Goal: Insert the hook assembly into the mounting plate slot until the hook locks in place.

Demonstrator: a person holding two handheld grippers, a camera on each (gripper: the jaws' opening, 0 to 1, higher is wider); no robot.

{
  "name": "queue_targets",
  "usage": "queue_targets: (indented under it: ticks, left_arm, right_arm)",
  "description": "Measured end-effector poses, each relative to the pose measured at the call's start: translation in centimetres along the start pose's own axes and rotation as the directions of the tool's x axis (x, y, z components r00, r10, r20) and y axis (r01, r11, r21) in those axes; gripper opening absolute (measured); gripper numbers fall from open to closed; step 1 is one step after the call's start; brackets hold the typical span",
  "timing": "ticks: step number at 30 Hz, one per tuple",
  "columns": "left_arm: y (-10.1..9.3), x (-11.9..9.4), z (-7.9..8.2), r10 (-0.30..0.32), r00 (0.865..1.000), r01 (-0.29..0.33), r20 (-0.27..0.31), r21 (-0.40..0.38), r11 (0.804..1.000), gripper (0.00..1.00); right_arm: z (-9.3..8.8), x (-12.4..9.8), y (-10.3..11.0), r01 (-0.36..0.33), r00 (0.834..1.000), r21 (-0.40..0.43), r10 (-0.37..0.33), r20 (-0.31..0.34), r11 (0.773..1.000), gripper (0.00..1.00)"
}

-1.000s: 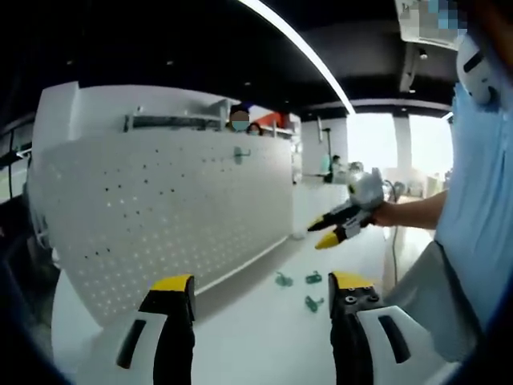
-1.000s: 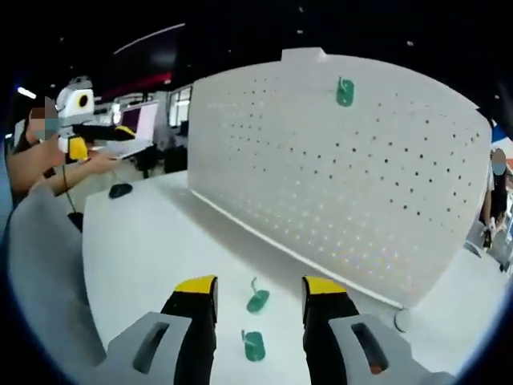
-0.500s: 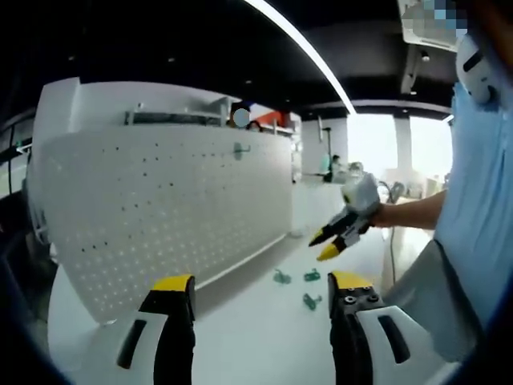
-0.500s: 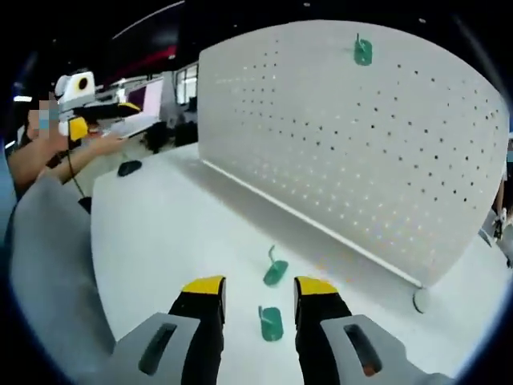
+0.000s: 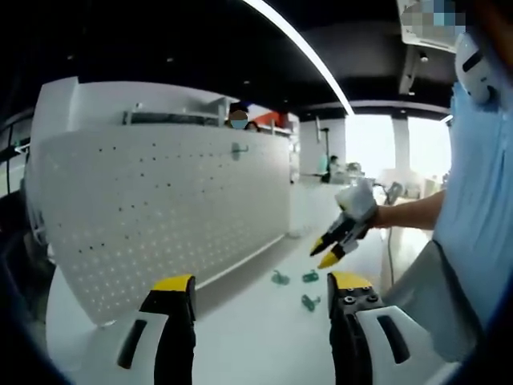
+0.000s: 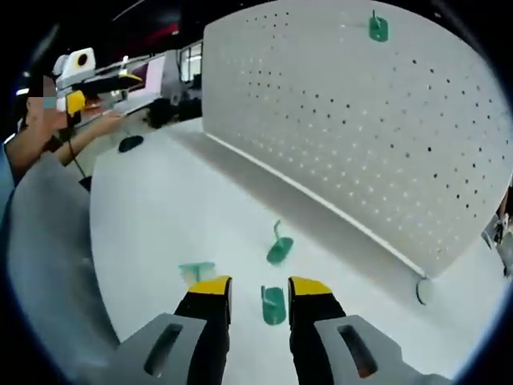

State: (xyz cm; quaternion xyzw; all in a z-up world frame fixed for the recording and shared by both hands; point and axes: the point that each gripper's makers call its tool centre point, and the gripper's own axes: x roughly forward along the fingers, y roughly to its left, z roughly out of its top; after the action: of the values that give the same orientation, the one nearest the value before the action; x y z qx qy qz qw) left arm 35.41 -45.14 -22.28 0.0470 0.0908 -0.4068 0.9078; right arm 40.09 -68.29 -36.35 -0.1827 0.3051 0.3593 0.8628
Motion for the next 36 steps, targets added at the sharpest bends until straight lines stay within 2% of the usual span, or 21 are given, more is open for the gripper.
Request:
queue_targets:
  ticks: [6,16,36]
  left_arm:
    - [0.0,-0.1,0.0,0.001,1.0,-0.001,0.003,-0.001,1.0,0.68]
    - [-0.1,-0.1,-0.1,0.002,1.0,-0.002,0.004,-0.004,1.0,0.68]
    - [-0.1,-0.3,-0.4,0.002,1.0,-0.002,0.0,-0.011,1.0,0.68]
  right_arm:
    - [-1.1,0.6,0.0,-0.003,0.997,-0.027,0.001,-0.075,1.0,0.22]
    - [-2.0,1.2,0.1,-0.018,0.988,-0.054,0.009,-0.153,0.998,0.2]
    - [-3.4,2.7,-0.2,-0.026,0.969,-0.086,0.004,-0.245,0.996,0.12]
